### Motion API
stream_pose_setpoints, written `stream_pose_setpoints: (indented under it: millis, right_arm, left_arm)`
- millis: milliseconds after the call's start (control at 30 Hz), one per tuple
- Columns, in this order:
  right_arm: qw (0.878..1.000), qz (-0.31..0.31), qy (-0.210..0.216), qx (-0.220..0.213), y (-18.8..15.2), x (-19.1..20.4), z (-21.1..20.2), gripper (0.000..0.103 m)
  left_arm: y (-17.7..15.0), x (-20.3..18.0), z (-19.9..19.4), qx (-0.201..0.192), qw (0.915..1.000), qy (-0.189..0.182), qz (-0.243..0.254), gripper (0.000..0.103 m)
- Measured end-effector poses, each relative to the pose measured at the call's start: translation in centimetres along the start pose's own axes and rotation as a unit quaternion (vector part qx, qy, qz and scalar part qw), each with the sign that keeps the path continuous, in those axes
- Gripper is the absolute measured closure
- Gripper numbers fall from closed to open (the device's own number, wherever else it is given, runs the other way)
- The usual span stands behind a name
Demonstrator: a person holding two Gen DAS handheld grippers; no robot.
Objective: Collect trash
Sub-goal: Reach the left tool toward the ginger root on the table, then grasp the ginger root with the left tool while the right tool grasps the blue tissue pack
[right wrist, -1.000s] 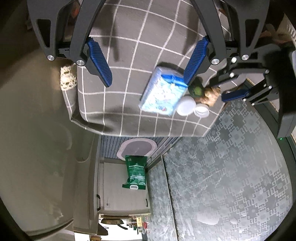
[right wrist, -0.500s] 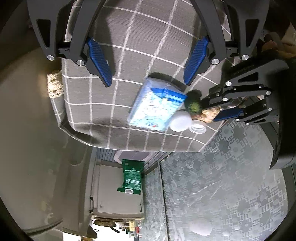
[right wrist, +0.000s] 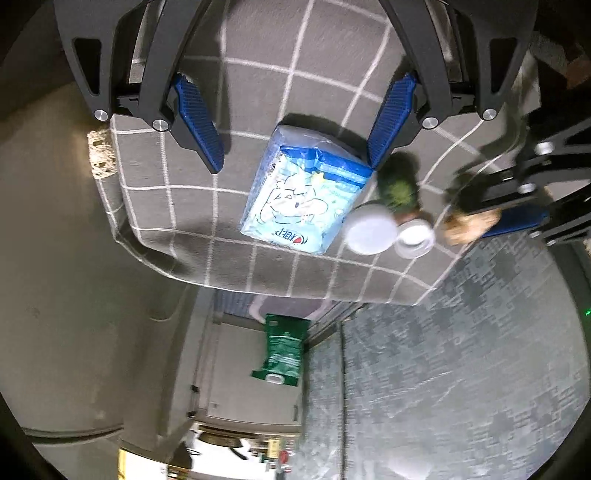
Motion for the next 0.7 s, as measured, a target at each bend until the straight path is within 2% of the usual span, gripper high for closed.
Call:
stream_pose_setpoints:
  millis: [167,233,367,500,567,600,667,700]
  right_arm:
    - [0.999,0.026,-0.018,0.002,0.5,-0.6,0.4,0.022]
    - [1.0,0.026,-0.012,0.004,0.6,-0.1,0.5,0.019]
    - [0.999,0.016,-0.035,0.004,1.5,0.5,0.8,0.018]
    - [0.998,0.027,-0.052,0.012,1.9,-0.3,1.4,0.018]
    - [0.998,0.041,-0.048,0.02,1.8,-0.8,1.7,0.018]
    - [0.998,0.05,-0.037,0.025,1.8,-0.9,1.9,0.022]
    - [0.997,0.06,-0.024,0.029,1.9,-1.0,2.0,0.043]
    - [0.998,0.056,-0.026,0.031,2.1,-1.0,1.9,0.046]
  left_arm:
    - [-0.2,1.0,-1.1,-0.008,1.0,-0.002,-0.005,0.071]
    - [-0.3,1.5,-1.4,-0.01,0.9999,-0.003,-0.009,0.071]
    - [-0.6,2.8,-2.1,-0.013,0.9997,-0.002,-0.019,0.071]
    - [-0.7,3.9,-2.8,-0.018,0.9995,-0.001,-0.026,0.071]
    - [-0.8,4.6,-3.3,-0.021,0.9993,-0.002,-0.031,0.071]
    - [-0.8,4.9,-3.4,-0.022,0.9992,-0.002,-0.033,0.071]
    - [-1.0,5.7,-3.9,-0.025,0.9989,0.0,-0.039,0.071]
    - [-1.1,6.2,-4.0,-0.025,0.9988,0.0,-0.043,0.071]
Point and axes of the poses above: each gripper's, at about its wrist camera, not at the fingertips, and z roughly the way its jaws point, x to its left, y to its top, the point moved 8 cm from there along z, roughly the way its jaws point
